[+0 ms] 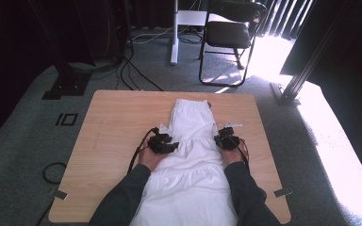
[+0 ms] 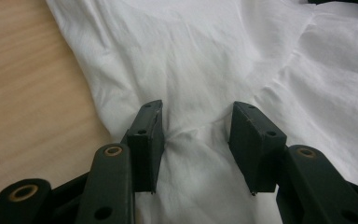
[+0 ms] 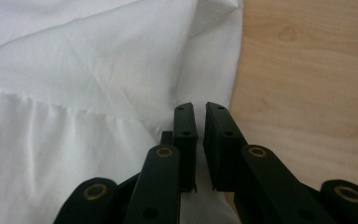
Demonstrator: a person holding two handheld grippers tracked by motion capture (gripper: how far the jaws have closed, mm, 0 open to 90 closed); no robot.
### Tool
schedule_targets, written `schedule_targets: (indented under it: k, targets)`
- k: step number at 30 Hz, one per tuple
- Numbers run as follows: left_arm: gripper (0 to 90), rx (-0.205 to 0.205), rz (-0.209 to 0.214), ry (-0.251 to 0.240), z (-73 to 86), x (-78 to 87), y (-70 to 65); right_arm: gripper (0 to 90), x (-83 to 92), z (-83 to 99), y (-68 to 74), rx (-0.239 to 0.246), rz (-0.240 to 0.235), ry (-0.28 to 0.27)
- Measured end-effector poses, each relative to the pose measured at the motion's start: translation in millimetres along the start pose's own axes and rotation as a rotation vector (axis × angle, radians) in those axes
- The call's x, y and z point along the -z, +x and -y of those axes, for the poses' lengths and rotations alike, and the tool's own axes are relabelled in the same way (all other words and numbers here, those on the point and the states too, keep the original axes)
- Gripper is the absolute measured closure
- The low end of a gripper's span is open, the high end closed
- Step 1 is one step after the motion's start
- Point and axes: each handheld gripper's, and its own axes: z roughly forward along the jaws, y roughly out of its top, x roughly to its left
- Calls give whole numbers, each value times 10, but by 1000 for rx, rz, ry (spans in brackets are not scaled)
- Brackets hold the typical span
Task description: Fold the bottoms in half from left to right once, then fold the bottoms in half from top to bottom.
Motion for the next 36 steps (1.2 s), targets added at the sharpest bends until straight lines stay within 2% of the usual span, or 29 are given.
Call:
schedule_targets:
  k: [2,3,5,7,11,15,21,22,23,25,28,30,31,33,34,36]
  targets:
    - [558,-19,10,5,59,53,-75,832,66,78,13,-6,-3,-2]
    - [558,-14,19,9,86,83,-105,831,102,119,31,1,-1,-1]
    - [558,-35,30,10,152,141,-163,829,172,203,78,21,3,-2]
    - [558,-37,44,9,218,201,-211,827,245,280,126,36,-2,5]
    - [556,-73,64,14,326,302,-292,828,378,442,207,55,-12,2]
    - [556,-64,70,4,364,327,-306,824,445,522,234,59,-26,0]
    - [556,-60,77,3,367,328,-294,820,445,515,232,56,-29,4]
    - [556,-60,76,2,367,327,-297,796,445,511,227,49,-38,7]
    - [556,-63,76,2,366,327,-298,755,445,499,211,45,-58,15]
    - [555,-61,77,3,366,327,-295,586,442,447,157,3,-94,21]
    - [542,-60,87,9,350,330,-288,507,493,312,77,-36,-114,-18]
    - [519,-61,109,13,308,356,-273,480,540,178,47,-27,-124,-44]
    - [520,-61,121,-14,273,397,-258,480,557,106,37,-16,-133,-51]
    - [521,-30,139,-78,176,493,-194,480,576,-32,23,10,-136,-71]
    - [510,-18,132,-97,116,532,-156,483,573,-98,16,17,-148,-77]
    - [497,-7,106,-104,-6,568,-56,484,541,-218,10,27,-155,-85]
